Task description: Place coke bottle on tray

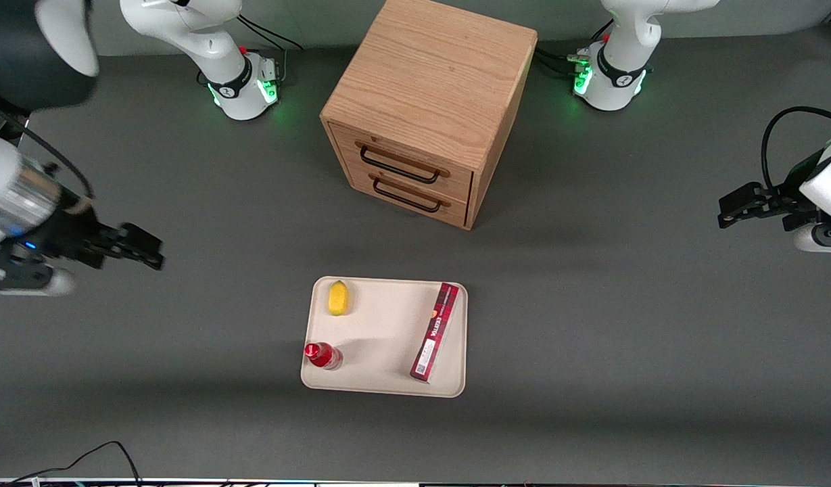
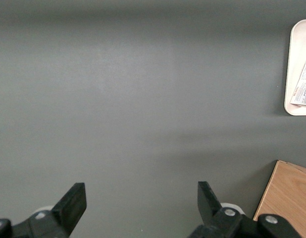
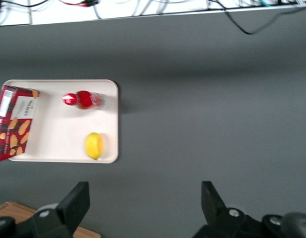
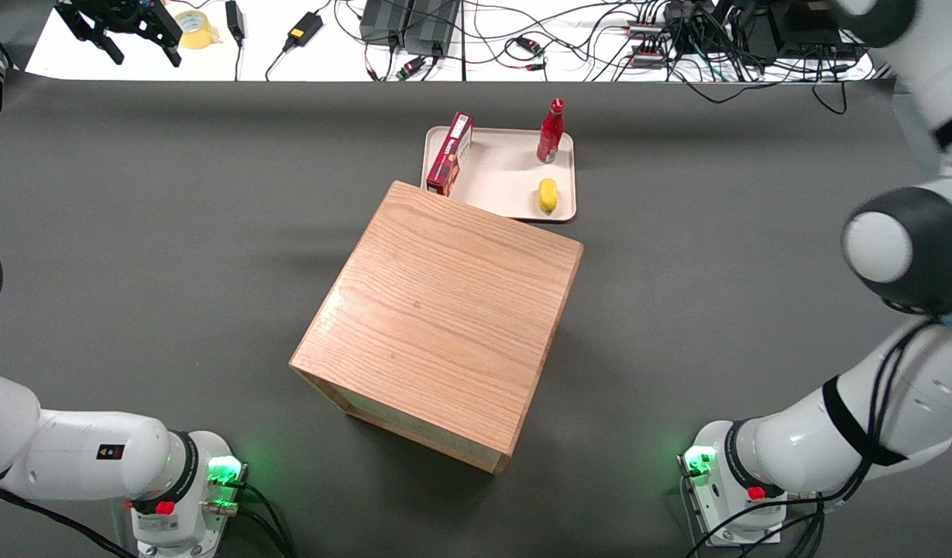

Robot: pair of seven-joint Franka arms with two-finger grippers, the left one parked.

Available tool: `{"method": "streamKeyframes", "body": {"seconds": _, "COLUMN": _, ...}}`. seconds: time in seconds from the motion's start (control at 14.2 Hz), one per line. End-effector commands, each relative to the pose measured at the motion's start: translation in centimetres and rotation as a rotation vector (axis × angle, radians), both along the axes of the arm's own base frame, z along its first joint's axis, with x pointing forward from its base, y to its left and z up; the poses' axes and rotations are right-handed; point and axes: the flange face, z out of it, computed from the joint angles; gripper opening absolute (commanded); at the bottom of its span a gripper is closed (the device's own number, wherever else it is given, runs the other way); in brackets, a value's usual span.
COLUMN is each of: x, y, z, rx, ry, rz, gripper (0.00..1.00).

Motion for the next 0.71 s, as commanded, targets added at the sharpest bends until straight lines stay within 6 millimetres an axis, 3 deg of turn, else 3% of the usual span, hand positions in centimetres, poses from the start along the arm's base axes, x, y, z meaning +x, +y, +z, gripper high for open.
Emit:
{"method": "streamKeyframes", "body": {"seconds": 0.0, "x": -4.8, "y": -5.0, "z": 0.2, "rx": -0.001, "ry": -0.028, "rz": 0.044, "gripper": 1.00}}
{"method": "streamKeyframes", "body": {"seconds": 0.14, "x": -6.3, "y": -8.7, "z": 1.4, "rx": -0.005, "ry": -0.049, "rz": 0.055, "gripper": 1.00}}
{"method": "streamKeyframes", "body": {"seconds": 0.28, "x": -7.6, "y": -9.4, "z": 1.5, "rx": -0.006, "ry": -0.042, "rz": 0.049, "gripper": 1.00}}
{"method": "streamKeyframes", "body": {"seconds": 0.64, "x": -7.1, "y": -10.6, "z": 2.1, "rx": -0.008, "ry": -0.057, "rz": 0.058, "gripper": 1.00}}
